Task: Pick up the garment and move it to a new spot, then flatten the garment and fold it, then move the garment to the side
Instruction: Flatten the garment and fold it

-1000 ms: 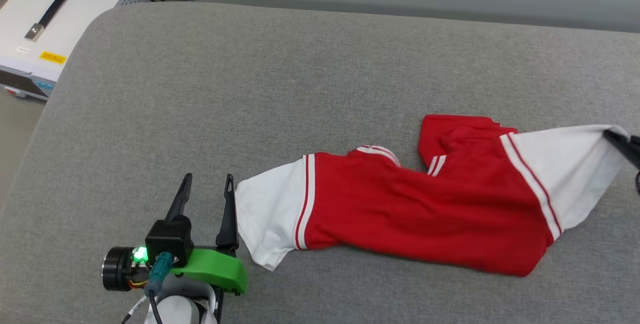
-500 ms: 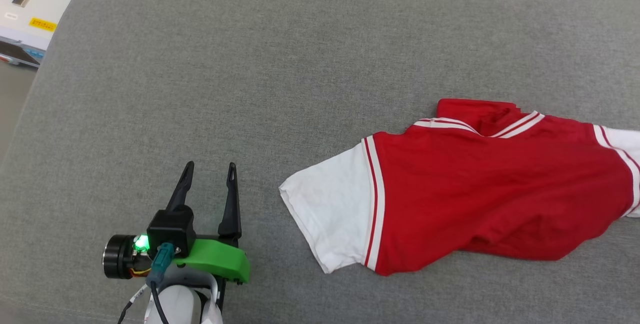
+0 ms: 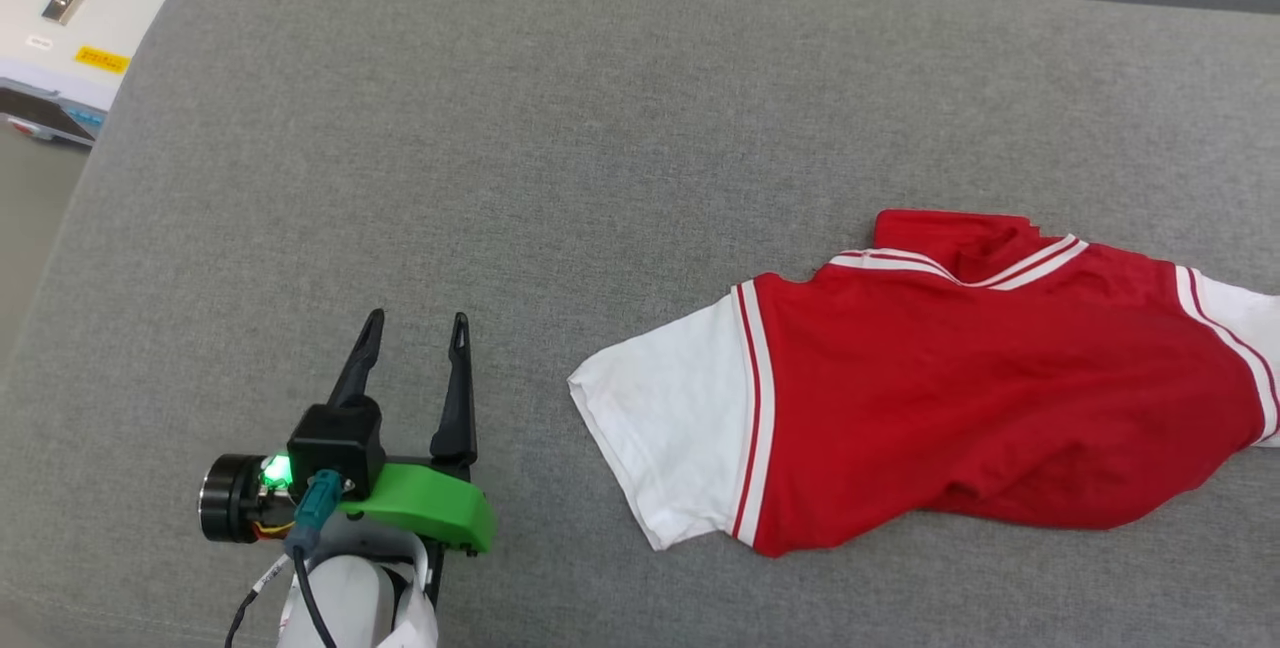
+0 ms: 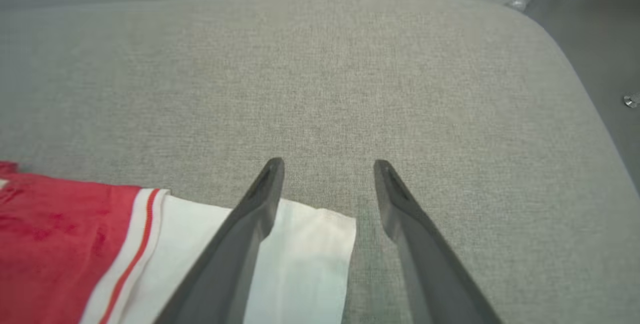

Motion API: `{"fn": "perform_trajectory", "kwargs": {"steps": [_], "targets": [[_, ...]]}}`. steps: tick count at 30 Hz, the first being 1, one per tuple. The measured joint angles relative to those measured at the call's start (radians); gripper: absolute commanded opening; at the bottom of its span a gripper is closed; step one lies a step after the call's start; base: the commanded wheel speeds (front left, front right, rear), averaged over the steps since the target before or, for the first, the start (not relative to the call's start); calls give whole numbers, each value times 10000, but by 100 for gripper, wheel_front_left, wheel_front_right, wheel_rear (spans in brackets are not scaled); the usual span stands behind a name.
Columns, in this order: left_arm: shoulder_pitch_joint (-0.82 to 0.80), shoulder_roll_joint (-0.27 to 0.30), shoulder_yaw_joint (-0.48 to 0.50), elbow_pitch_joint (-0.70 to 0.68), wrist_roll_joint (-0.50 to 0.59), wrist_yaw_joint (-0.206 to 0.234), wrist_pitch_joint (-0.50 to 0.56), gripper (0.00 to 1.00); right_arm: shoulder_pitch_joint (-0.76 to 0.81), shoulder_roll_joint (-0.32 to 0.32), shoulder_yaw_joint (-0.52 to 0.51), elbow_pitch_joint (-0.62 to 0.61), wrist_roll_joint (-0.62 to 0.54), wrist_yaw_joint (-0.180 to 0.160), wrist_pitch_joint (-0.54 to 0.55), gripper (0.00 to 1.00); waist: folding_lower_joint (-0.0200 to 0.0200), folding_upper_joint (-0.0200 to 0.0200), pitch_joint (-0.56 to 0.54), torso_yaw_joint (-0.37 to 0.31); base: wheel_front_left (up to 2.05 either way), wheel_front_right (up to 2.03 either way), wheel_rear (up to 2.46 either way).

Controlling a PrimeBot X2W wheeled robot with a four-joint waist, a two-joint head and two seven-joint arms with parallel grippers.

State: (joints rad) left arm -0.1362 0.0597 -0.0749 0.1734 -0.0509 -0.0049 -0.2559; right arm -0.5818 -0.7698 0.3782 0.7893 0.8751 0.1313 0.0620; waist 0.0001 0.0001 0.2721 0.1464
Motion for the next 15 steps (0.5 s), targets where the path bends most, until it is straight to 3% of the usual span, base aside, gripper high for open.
{"fn": "perform_trajectory", "kwargs": {"steps": [7,11,15], "targets": [[-357,441,336,-163,-142,-598,0,100,493,155,-150,-750,-767,0,-2426,100,0,0,-654,-104,0,0,0],[-1040,1003,134,58,-380,-1016,0,100,1096,441,-416,-1586,-1206,0,-2869,100,0,0,-910,-222,0,0,0],[-1996,1756,-652,479,-702,-1187,451,100,1836,848,-951,-2736,-1825,0,-3012,100,0,0,-1059,-364,0,0,0]]}}
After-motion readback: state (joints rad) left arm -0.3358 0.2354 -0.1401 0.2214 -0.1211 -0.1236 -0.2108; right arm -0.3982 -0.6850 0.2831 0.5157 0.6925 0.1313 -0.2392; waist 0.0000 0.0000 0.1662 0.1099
